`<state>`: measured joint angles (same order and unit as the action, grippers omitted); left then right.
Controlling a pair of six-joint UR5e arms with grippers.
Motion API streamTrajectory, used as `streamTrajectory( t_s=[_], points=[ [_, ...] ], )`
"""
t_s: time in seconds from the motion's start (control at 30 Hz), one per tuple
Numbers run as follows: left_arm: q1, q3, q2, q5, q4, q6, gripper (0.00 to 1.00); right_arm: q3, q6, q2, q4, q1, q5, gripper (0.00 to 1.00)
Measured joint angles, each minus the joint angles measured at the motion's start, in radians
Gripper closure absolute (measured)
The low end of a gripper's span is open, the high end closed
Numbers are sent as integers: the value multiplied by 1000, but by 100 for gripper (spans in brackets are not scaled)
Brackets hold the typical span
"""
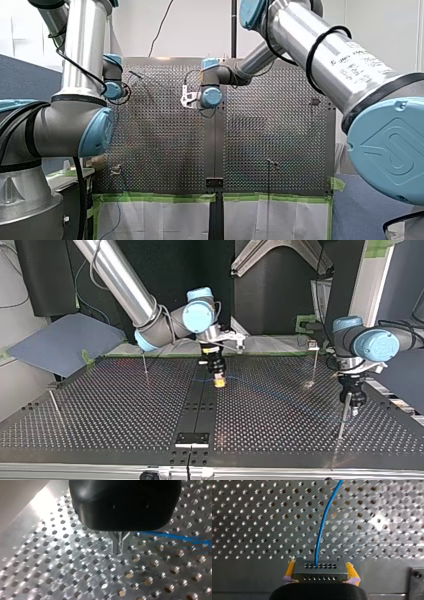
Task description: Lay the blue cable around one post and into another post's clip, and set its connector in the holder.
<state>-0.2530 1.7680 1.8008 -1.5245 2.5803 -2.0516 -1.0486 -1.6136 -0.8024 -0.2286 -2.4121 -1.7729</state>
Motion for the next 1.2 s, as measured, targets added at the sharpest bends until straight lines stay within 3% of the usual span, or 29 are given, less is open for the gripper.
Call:
streamTrajectory(
  t_s=[0.03, 0.07, 0.1, 0.17, 0.2, 0.23, 0.3, 0.4, 0.57, 0.83, 1.07, 1.2],
  points=[
    [0, 0, 0, 5, 7, 0, 51, -7, 0, 0, -6, 2, -1, 100],
    [0, 0, 0, 7, 14, 0, 43, -14, -1, 0, -12, 4, -3, 100],
    [0, 1, 0, 7, 21, 0, 43, -23, -1, 0, -21, 7, -5, 100],
    [1, 1, 0, -1, 37, -3, 26, -37, -2, -1, -34, 11, -8, 100],
    [1, 2, 0, -7, 45, -4, 26, -47, -4, -1, -43, 14, -10, 100],
    [2, 2, 0, -16, 56, -5, 18, -54, -5, 0, -51, 17, -12, 100],
    [2, 2, 0, -28, 69, -9, 16, -71, -9, 0, -67, 22, -17, 100],
    [3, 2, 0, -49, 91, -23, 2, -95, -13, 0, -92, 28, -25, 100],
    [6, 2, 0, -60, 104, -62, 2, -144, -14, 0, -140, 40, -39, 100],
    [17, 2, 0, -49, 88, -72, 2, -220, -16, 0, -216, 62, -86, 100],
    [20, 15, 1, -61, 79, -74, 2, -281, -26, 0, -278, 85, -119, 100],
    [21, 19, 1, -72, 77, -74, 2, -314, -41, 0, -310, 99, -139, 100]
  ],
)
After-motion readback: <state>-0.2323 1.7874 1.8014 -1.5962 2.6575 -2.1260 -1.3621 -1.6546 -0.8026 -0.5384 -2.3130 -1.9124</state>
